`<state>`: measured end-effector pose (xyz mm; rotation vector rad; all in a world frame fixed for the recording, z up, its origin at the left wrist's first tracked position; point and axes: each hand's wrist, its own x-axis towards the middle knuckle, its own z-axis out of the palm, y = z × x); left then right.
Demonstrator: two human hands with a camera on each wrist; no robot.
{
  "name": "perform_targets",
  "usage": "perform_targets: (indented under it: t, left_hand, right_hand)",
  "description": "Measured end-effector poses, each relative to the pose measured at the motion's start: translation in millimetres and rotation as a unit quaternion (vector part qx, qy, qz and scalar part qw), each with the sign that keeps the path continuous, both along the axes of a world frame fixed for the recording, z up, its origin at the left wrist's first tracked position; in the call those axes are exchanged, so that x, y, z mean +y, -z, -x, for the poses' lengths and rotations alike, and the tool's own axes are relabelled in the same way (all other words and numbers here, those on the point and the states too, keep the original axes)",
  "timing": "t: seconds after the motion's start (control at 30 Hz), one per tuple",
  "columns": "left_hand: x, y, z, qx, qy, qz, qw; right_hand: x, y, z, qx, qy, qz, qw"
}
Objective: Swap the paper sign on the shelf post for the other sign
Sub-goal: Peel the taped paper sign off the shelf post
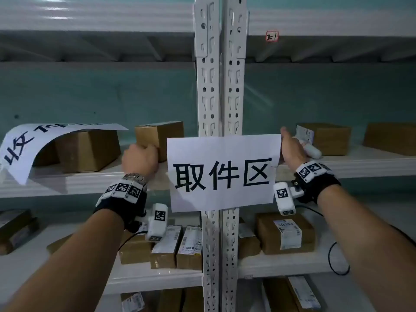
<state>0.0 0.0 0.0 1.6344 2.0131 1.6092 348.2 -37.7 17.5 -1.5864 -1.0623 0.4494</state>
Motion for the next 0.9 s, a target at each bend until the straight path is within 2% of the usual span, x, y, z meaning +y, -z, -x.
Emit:
perform_targets:
  t: [0.37, 0.57, 0.9]
  left_hand:
    - [12, 5, 4, -0.009, 0.003, -0.017, 1.000]
    - [11, 5, 3, -0.031, 0.023, -0.031, 0.999]
    - [11, 9, 8, -0.098, 0.075, -0.042, 0.992]
  right_hand:
    - [5, 7, -1, -0.052, 0.010, -0.005, 0.999]
    - [10, 8, -7, -0.024, -0.006, -0.019, 1.000]
    - [11, 13, -7, -0.023, -0.008, -0.029, 0.999]
